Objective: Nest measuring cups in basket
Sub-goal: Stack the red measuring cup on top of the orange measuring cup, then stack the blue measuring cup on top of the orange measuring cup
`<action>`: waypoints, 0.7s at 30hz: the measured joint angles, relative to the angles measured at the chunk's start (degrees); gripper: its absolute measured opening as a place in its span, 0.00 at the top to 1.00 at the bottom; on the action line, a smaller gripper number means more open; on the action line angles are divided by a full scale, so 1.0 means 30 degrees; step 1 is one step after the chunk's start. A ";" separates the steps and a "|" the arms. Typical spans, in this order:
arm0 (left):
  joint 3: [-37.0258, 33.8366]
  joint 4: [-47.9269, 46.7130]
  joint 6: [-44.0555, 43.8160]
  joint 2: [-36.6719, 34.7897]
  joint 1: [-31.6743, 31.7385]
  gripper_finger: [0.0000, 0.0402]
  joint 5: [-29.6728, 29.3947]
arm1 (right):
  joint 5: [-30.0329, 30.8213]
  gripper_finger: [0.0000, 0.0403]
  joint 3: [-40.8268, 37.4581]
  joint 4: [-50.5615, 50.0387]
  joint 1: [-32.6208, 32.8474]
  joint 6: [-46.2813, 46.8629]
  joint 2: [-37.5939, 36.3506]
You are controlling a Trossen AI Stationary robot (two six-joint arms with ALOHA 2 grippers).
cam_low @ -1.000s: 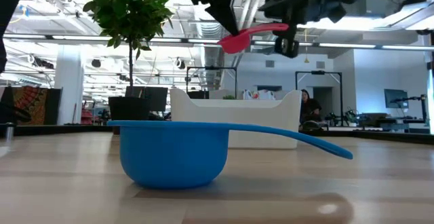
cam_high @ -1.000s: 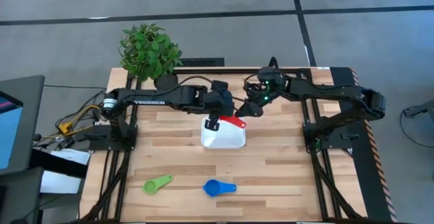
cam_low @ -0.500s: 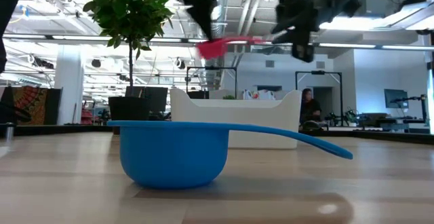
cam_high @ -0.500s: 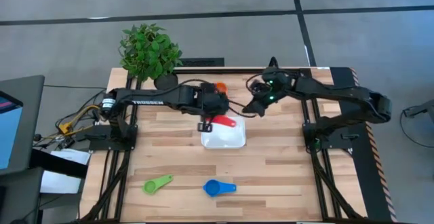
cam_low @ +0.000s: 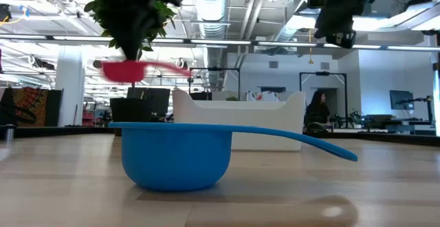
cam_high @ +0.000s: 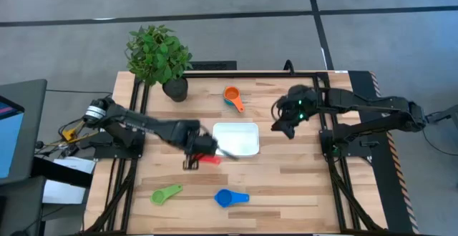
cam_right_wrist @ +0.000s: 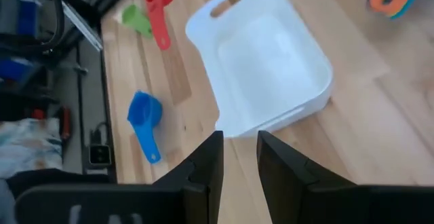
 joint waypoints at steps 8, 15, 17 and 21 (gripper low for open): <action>-0.5739 0.5351 -0.3243 0.0104 -0.1181 1.00 0.2524 | 0.2970 0.72 0.0026 0.1368 0.4027 0.1780 0.0503; -0.6567 0.6019 -0.4324 0.0111 -0.1291 0.97 0.2650 | 0.2887 0.68 0.0000 0.2290 0.6940 0.1912 0.2983; -0.6456 0.6042 -0.4789 0.0090 -0.1291 0.92 0.2523 | 0.2839 0.64 0.0000 0.3910 0.7620 0.1905 0.4341; -0.5764 0.5763 -0.6277 -0.0171 -0.1291 0.78 0.2432 | 0.2842 0.55 0.0000 0.6457 0.8427 0.2325 0.6675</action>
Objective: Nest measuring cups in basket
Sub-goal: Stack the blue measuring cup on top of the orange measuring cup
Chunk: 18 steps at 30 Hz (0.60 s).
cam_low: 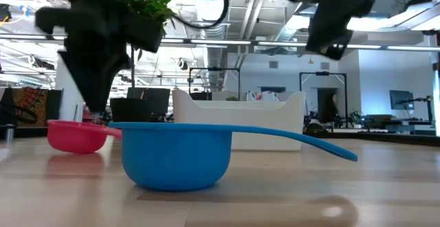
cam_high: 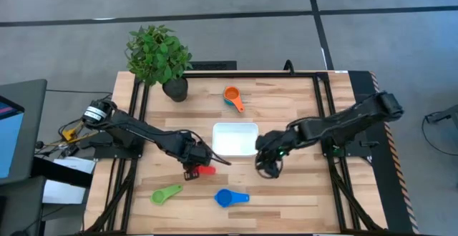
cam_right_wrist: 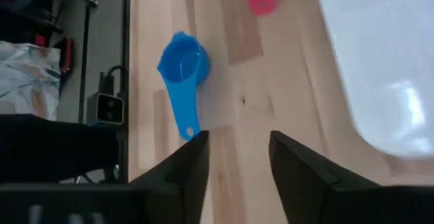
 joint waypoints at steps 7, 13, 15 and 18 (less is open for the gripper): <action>0.0857 -0.1435 -0.2555 -0.1501 -0.0466 0.58 -0.1196 | 0.0272 0.48 0.0000 0.3919 0.0614 0.0806 0.3550; 0.0916 -0.3691 -0.5417 -0.3791 -0.1122 0.57 -0.4361 | 0.1063 0.53 0.1254 0.6393 0.1269 -0.1075 0.6131; 0.0916 -0.3745 -0.6398 -0.4623 -0.1522 0.58 -0.5304 | 0.1492 0.53 0.2344 0.6387 0.1509 -0.2065 0.6877; 0.0916 -0.3654 -0.7027 -0.5597 -0.2182 0.61 -0.6387 | 0.1933 0.53 0.3861 0.6134 0.1839 -0.3885 0.8352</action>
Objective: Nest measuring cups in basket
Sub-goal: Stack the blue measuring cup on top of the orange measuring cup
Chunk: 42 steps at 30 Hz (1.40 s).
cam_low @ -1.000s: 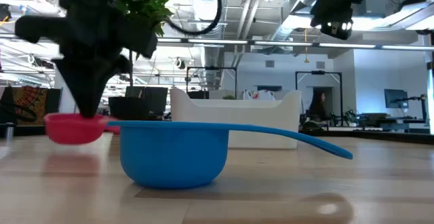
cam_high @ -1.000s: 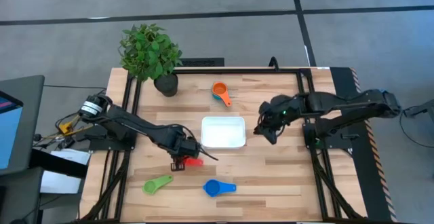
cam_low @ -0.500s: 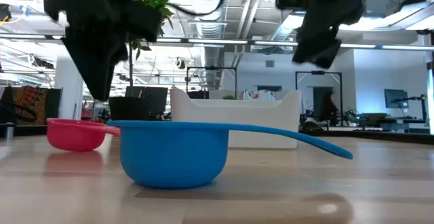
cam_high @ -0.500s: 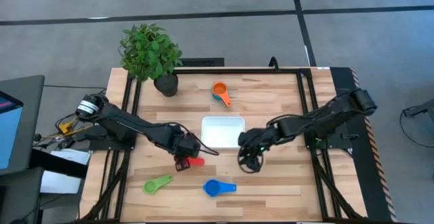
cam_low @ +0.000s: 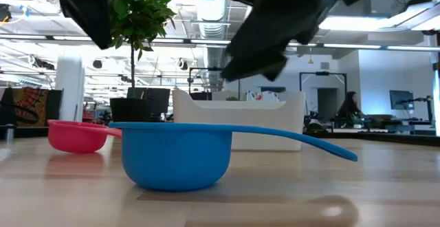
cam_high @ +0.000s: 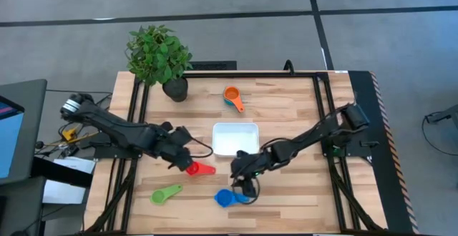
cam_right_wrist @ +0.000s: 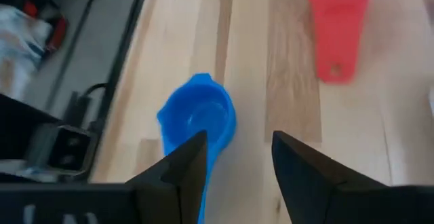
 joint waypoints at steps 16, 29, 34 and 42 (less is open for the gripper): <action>0.0000 -0.1241 0.0386 -0.0729 -0.1788 0.64 -0.1058 | 0.0028 0.46 0.6556 -0.5214 0.0136 -0.2626 0.6005; -0.0007 -0.2172 0.0835 -0.0722 -0.1798 0.64 -0.1119 | 0.0044 0.90 0.6834 -0.7825 0.0200 -0.1001 0.5084; -0.0007 -0.2218 0.1518 -0.0722 -0.1782 0.64 -0.1217 | -0.0026 0.95 0.6820 -0.9840 -0.0012 -0.0478 0.3773; -0.0007 -0.2211 0.1959 -0.0722 -0.1718 0.64 -0.2040 | 0.1447 0.97 0.6827 -1.4071 -0.2472 -0.2335 -0.0370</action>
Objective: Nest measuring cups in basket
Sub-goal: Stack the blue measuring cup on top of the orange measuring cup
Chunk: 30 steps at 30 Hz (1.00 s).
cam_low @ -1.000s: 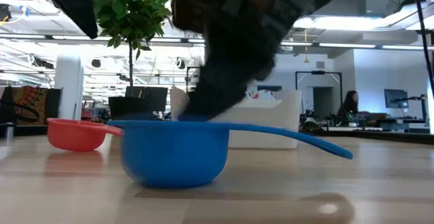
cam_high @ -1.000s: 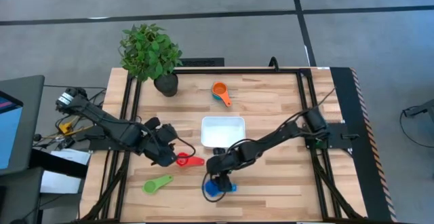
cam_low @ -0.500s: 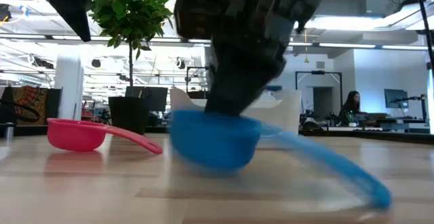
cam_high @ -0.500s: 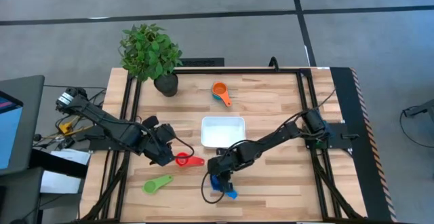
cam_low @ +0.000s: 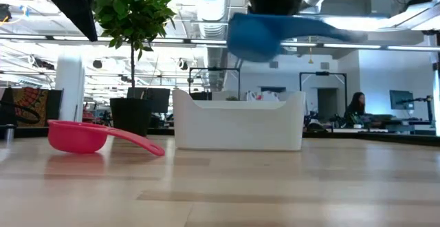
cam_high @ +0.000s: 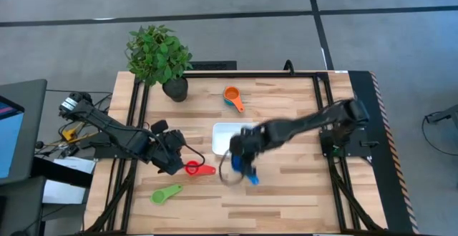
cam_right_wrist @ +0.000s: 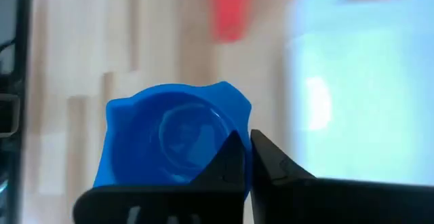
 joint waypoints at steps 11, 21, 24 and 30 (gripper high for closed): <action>-0.0007 0.0080 -0.2159 0.0007 0.2060 0.64 -0.1220 | 0.0193 0.98 -0.0007 0.0007 -0.9483 -0.6553 -0.1760; -0.0007 0.0788 -0.3499 0.0007 0.4824 0.64 -0.1927 | -0.3851 0.98 0.2105 0.1902 -1.4834 -0.9354 0.1725; -0.0007 0.1344 -0.3125 0.0007 0.5681 0.64 -0.1405 | -0.4681 0.97 0.3713 0.0880 -1.5377 -0.9610 0.3269; -0.0007 0.1552 -0.3131 0.0007 0.6545 0.64 -0.0765 | -0.4987 0.97 0.6612 -0.1556 -1.5826 -0.9641 0.5550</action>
